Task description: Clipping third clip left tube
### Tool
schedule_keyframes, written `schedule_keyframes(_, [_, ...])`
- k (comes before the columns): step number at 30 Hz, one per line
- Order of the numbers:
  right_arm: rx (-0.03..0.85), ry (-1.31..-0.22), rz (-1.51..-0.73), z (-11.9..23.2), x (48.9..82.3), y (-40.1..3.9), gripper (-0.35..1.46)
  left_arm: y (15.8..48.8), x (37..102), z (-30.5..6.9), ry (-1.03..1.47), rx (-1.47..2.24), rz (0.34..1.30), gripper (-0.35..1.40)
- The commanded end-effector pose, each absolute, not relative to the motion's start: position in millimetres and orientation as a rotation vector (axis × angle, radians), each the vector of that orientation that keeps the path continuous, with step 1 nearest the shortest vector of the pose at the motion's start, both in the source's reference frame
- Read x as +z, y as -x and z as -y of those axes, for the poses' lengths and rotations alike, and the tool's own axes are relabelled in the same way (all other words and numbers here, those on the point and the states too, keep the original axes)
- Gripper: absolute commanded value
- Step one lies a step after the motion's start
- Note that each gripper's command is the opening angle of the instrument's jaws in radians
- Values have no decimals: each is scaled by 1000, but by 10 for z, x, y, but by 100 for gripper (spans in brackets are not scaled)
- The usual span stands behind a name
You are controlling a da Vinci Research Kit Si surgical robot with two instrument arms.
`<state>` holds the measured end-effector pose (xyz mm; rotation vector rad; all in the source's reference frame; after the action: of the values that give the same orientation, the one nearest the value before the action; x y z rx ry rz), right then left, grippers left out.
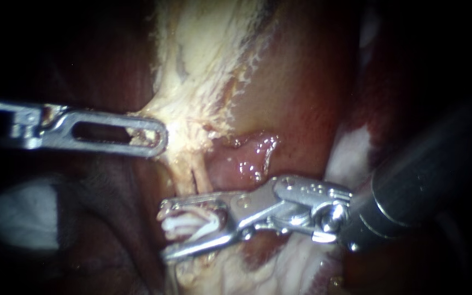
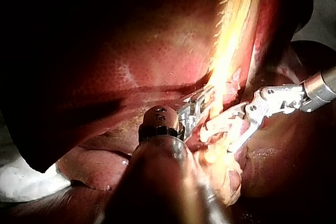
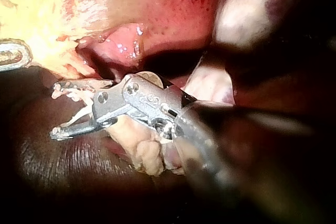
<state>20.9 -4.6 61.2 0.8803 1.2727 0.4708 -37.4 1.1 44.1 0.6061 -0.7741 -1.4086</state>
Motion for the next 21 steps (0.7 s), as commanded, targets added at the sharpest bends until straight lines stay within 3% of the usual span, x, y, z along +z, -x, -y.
schedule_keyframes(1, [471, -880, -1273, 47, 612, -209, 56, 374, 441, -11, -607, -1409, 774, -35])
schedule_keyframes(21, [497, -868, -1267, 34, 581, -186, 56, 355, 429, -12, -618, -1403, 771, -35])
